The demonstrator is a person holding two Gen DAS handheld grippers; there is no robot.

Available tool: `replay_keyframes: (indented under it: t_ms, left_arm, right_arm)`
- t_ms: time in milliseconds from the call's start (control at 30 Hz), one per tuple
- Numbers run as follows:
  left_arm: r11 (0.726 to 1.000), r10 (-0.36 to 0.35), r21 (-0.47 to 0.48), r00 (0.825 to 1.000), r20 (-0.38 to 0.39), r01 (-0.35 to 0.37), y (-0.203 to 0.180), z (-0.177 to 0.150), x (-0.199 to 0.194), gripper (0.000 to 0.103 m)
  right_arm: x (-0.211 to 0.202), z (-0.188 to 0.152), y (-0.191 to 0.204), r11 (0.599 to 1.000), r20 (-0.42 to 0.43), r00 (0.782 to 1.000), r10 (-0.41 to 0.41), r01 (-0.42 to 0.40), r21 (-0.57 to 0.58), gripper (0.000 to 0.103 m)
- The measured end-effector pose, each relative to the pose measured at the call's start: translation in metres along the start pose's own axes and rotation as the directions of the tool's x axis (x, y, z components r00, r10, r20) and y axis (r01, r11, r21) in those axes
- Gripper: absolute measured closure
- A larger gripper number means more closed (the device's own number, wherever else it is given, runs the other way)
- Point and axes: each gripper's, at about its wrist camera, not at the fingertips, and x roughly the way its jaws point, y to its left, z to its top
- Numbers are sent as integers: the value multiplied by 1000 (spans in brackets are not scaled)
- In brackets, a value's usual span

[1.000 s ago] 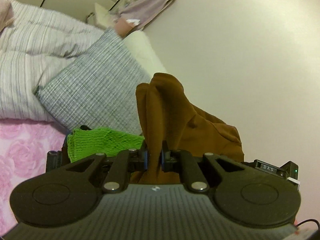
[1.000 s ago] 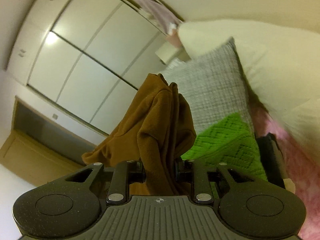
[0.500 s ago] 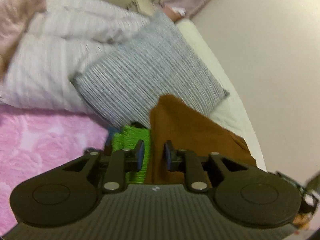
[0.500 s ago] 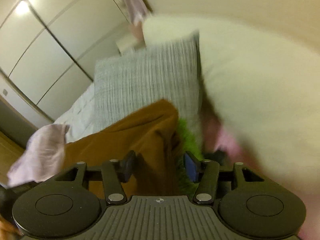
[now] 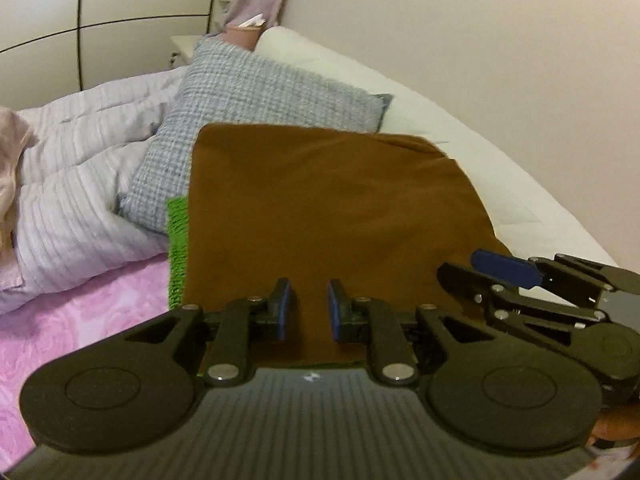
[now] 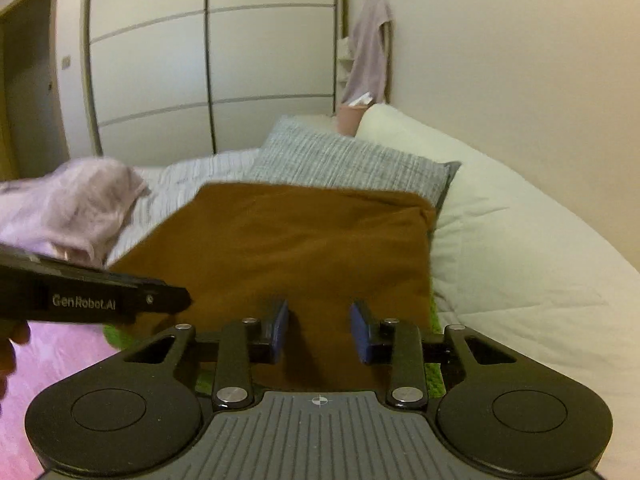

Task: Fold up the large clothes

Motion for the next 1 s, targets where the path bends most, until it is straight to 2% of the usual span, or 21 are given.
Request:
replay_keyframes:
  t_ms: [133, 200, 233, 267, 300, 333, 400, 433, 500, 567, 667, 1000]
  left_arm:
    - [1000, 31, -2, 999, -9, -31, -5, 7, -11, 87]
    - [999, 43, -7, 999, -19, -43, -8, 11, -24, 79]
    - [999, 45, -16, 999, -20, -46, -8, 11, -33, 70]
    - [998, 56, -26, 998, -20, -56, -10, 11, -43, 62]
    - [998, 64, -28, 998, -21, -64, -13, 12, -53, 61]
    - [997, 70, -21, 997, -18, -70, -14, 11, -64, 58]
    - [996, 84, 2, 996, -14, -84, -18, 4, -88, 45]
    - [995, 95, 9, 995, -18, -95, -19, 1, -98, 38]
    - [995, 99, 21, 995, -17, -98, -20, -6, -118, 35]
    - [993, 113, 30, 993, -25, -113, -20, -15, -135, 26]
    - [993, 112, 37, 993, -42, -110, -21, -30, -159, 17]
    - [986, 120, 116, 992, -28, -116, -36, -78, -221, 3]
  right_arm:
    - [-8, 11, 0, 1000, -36, 999, 12, -11, 19, 71]
    - [-20, 19, -3, 998, -49, 999, 15, -12, 64, 64]
    - [-29, 22, -5, 996, -43, 999, 27, -23, 91, 59]
    - [-34, 25, -5, 993, -35, 999, 36, -32, 114, 46]
    - [-45, 26, -6, 990, -27, 999, 40, -36, 138, 38]
    - [-55, 27, -6, 988, -24, 999, 42, -38, 152, 37]
    - [-75, 26, -6, 983, -22, 998, 52, -48, 178, 33]
    - [-86, 24, -4, 981, -28, 998, 58, -51, 189, 32]
    - [-107, 20, 0, 979, -44, 997, 59, -49, 197, 31]
    - [-126, 17, 6, 978, -54, 997, 58, -46, 201, 30]
    - [-150, 10, 15, 974, -81, 996, 43, -24, 224, 30]
    - [-217, -19, 48, 964, -165, 986, 5, 39, 263, 29]
